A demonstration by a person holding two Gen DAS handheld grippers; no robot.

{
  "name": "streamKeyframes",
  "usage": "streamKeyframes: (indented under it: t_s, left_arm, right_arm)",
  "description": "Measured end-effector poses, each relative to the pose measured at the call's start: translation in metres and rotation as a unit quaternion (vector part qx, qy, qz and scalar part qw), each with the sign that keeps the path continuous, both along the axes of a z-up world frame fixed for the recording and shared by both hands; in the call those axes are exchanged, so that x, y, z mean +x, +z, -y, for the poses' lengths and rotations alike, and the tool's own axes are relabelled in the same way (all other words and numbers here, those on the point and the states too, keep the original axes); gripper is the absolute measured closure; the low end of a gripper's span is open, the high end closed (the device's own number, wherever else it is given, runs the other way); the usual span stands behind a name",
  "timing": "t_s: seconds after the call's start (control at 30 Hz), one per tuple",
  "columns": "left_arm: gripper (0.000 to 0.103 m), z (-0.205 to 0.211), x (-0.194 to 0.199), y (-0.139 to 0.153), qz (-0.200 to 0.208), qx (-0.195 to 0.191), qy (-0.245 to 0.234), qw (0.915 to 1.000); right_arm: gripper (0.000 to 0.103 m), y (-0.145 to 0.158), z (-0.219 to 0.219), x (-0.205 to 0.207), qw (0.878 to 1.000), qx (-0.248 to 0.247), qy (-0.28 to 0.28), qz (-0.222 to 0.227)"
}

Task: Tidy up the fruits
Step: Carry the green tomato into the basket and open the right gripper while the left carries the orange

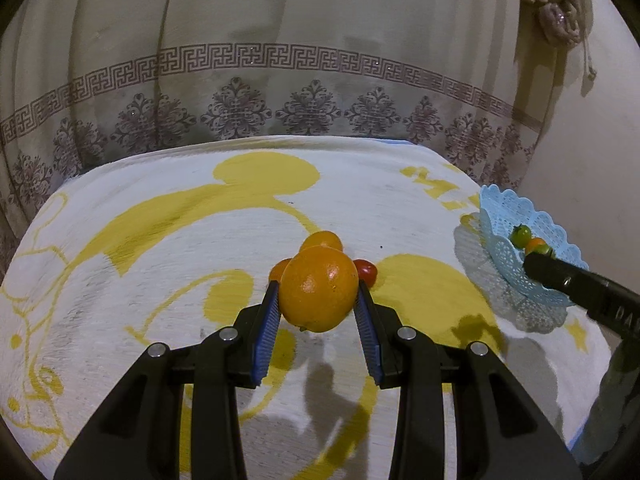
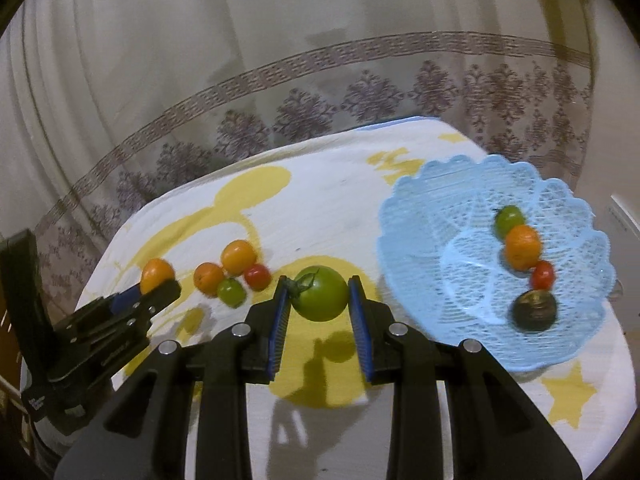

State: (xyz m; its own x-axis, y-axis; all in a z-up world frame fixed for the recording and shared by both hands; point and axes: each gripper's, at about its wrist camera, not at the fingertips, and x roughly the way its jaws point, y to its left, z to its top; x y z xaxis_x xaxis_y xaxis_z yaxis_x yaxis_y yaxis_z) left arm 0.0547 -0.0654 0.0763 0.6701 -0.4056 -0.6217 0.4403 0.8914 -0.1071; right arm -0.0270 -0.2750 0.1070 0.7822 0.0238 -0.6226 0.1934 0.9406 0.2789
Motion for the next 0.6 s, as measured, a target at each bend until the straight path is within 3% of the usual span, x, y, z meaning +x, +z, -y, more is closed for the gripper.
streamKeyframes:
  t_s: [0.6]
  left_arm:
    - [0.066,0.021,-0.028,0.015,0.017,0.005,-0.030,0.9994]
  right_arm:
    - [0.073,-0.001,0.067,-0.046,0.996,0.016,-0.084,0.013]
